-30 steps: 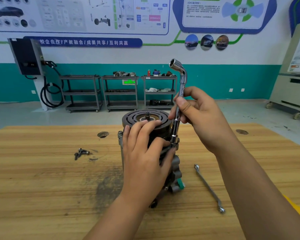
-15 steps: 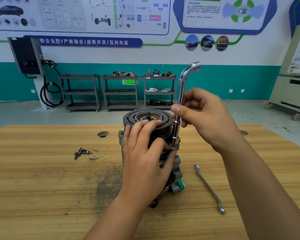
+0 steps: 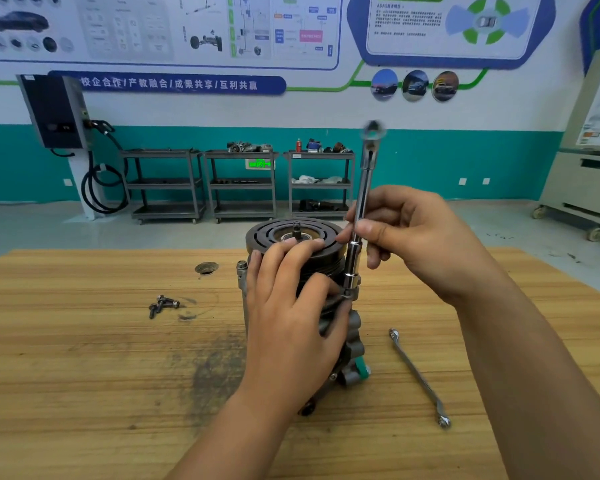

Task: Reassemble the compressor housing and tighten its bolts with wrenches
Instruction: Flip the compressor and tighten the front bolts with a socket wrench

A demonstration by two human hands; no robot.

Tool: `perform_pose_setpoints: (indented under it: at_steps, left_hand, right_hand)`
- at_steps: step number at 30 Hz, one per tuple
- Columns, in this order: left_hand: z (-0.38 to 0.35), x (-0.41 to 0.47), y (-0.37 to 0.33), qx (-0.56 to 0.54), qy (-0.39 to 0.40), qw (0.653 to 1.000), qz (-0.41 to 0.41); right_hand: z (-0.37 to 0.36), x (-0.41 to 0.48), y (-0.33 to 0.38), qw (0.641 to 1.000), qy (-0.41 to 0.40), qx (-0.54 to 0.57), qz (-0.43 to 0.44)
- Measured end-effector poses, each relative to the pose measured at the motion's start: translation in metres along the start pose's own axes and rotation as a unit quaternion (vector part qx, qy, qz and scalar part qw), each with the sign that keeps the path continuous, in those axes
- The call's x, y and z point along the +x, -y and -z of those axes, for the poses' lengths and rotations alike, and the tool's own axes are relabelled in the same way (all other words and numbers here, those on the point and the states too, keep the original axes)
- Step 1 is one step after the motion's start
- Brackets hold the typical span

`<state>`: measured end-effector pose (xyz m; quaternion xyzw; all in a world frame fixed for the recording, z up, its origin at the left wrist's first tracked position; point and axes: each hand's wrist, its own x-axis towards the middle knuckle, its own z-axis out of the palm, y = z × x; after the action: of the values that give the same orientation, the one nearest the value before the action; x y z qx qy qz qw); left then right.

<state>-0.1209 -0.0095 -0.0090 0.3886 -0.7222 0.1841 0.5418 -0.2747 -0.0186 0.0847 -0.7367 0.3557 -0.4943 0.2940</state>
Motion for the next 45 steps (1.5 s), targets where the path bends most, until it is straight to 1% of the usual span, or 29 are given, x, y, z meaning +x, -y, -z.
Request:
perform_pose_setpoints:
  at_steps: [2, 4, 5, 6, 8, 9, 10, 13, 15, 17, 19, 20, 25, 27, 29, 32, 33, 40, 45]
  left_hand:
    - [0.0, -0.003, -0.001, -0.007, -0.019, 1.0, 0.008]
    - [0.001, -0.004, -0.001, -0.007, -0.038, 0.998, 0.039]
    - [0.003, -0.004, 0.0, -0.021, -0.04, 0.996, 0.077]
    - [0.005, -0.002, 0.001, -0.053, -0.035, 0.989, 0.132]
    - [0.009, 0.001, 0.003, -0.152, -0.02, 0.956, 0.249]
    - [0.009, 0.0, 0.005, -0.19, -0.016, 0.941, 0.278]
    - [0.009, 0.0, 0.007, -0.209, -0.014, 0.935, 0.285]
    - [0.01, -0.001, 0.014, -0.225, 0.0, 0.934, 0.279]
    - [0.009, -0.001, 0.015, -0.227, 0.006, 0.934, 0.277]
    - [0.009, -0.002, 0.015, -0.224, 0.0, 0.935, 0.273]
    - [0.009, -0.003, 0.014, -0.221, -0.006, 0.937, 0.27]
    - [0.008, -0.003, 0.014, -0.221, -0.009, 0.938, 0.268]
    - [0.007, -0.004, 0.016, -0.232, -0.009, 0.934, 0.272]
    - [0.007, -0.004, 0.016, -0.231, -0.011, 0.934, 0.271]
    - [0.007, -0.004, 0.016, -0.231, -0.012, 0.935, 0.27]
    - [0.007, -0.005, 0.016, -0.228, -0.012, 0.936, 0.268]
    - [0.007, -0.005, 0.016, -0.228, -0.012, 0.936, 0.267]
    - [0.007, -0.005, 0.016, -0.229, -0.012, 0.937, 0.265]
    - [0.007, -0.005, 0.016, -0.226, -0.012, 0.938, 0.263]
  right_hand:
    - [-0.006, 0.002, -0.002, 0.999, -0.038, -0.004, 0.006]
    - [-0.012, 0.003, -0.005, 0.998, -0.058, -0.02, 0.013]
    - [-0.014, 0.003, -0.005, 0.998, -0.06, -0.033, 0.016]
    - [-0.015, 0.003, -0.006, 0.997, -0.056, -0.047, 0.017]
    - [-0.013, 0.003, -0.006, 0.998, -0.037, -0.054, 0.011]
    - [-0.01, 0.002, -0.005, 0.999, -0.021, -0.046, 0.004]
    - [-0.007, 0.002, -0.005, 0.999, 0.0, -0.031, -0.005]
    - [-0.003, 0.001, -0.002, 0.999, 0.042, -0.009, -0.007]
    - [-0.003, 0.001, -0.001, 1.0, 0.02, -0.008, 0.001]
    - [-0.005, 0.002, -0.003, 0.999, -0.023, -0.023, 0.006]
    - [-0.008, 0.002, -0.004, 0.998, -0.036, -0.049, 0.012]
    - [-0.01, 0.002, -0.003, 0.998, -0.03, -0.052, 0.016]
    - [-0.003, -0.001, 0.003, 0.998, 0.053, -0.016, 0.017]
    - [-0.001, -0.001, 0.005, 0.998, 0.061, -0.009, 0.016]
    - [-0.004, -0.001, 0.003, 0.999, 0.031, -0.01, 0.015]
    - [-0.01, 0.001, -0.001, 0.999, -0.036, -0.032, 0.014]
    - [-0.01, 0.002, -0.001, 0.998, -0.043, -0.036, 0.016]
    - [0.006, -0.001, 0.0, 0.999, 0.044, 0.004, 0.029]
    - [0.008, 0.0, -0.002, 0.998, 0.051, 0.003, 0.028]
